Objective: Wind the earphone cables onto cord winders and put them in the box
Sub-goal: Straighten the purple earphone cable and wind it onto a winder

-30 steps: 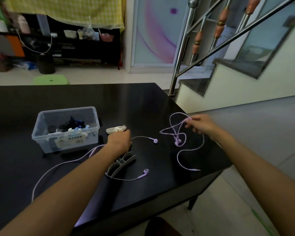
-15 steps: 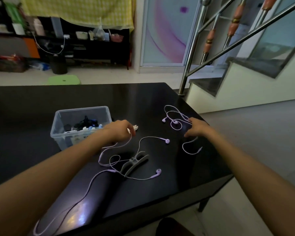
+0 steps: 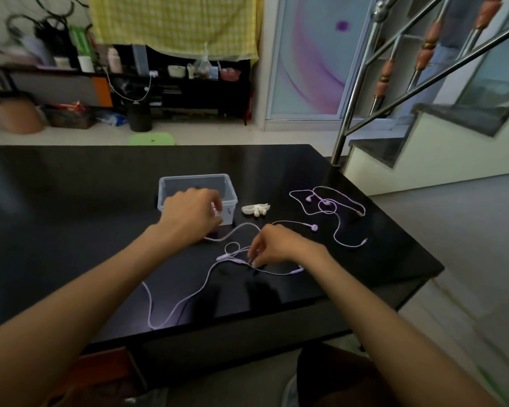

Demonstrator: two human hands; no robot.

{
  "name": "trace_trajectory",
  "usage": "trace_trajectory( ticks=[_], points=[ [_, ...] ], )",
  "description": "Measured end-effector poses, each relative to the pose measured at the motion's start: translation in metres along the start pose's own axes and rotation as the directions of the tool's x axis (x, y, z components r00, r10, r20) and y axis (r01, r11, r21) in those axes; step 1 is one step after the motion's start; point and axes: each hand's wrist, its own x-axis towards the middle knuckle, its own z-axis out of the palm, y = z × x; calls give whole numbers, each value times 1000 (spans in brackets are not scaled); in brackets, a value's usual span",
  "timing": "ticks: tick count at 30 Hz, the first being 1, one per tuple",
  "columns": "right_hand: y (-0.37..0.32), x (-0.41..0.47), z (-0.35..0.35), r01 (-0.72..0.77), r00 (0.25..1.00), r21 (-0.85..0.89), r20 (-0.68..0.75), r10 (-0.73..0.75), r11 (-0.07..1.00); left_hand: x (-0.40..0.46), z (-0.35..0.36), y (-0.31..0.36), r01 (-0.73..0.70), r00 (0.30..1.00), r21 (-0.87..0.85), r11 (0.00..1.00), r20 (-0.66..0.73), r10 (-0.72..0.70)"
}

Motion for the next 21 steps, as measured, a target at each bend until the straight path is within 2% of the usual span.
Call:
trace_trajectory(
  ticks=[2,5,7,9,12,14,16,19,21],
  points=[
    [3,2,13,-62,993,-42,-105,58,997,-16,5,-2,-31,991,-28,999,130,34],
    [14,2,33,-100,978,1,-184,98,995,-27,27,2,-105,915,-65,992,385,123],
    [23,1,43,-114,957,45,-263,122,992,-23,46,7,-116,900,-42,992,418,123],
    [32,1,47,-117,937,85,-321,139,989,-19,61,10,-98,914,13,995,398,85],
    [40,-1,41,-111,959,72,-254,126,991,-15,78,11,-87,944,57,995,323,64],
    [44,-2,33,-121,971,54,-199,129,991,-15,88,8,-53,971,12,999,235,48],
    [50,-3,28,-123,977,42,-170,129,991,-14,96,3,22,984,-121,992,178,-1],
    [59,-4,22,-172,946,38,-274,176,984,-7,94,-9,154,986,-316,936,116,-123],
    [66,-4,20,-200,898,71,-385,212,977,-4,88,-17,208,978,-296,932,41,-205]
  ],
)
